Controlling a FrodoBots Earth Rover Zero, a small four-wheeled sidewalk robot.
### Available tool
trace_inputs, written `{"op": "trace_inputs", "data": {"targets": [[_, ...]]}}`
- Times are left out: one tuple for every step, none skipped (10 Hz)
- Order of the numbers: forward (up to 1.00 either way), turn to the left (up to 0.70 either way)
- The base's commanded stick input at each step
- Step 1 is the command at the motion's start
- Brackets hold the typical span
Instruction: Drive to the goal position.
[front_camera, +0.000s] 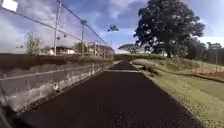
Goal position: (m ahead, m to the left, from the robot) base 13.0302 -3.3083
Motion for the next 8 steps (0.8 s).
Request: {"op": "trace_inputs", "data": {"targets": [[0.70,0.00],[0.70,0.00],[0.70,0.00],[0.70,0.00],[0.70,0.00],[0.70,0.00],[0.70,0.00],[0.70,0.00]]}}
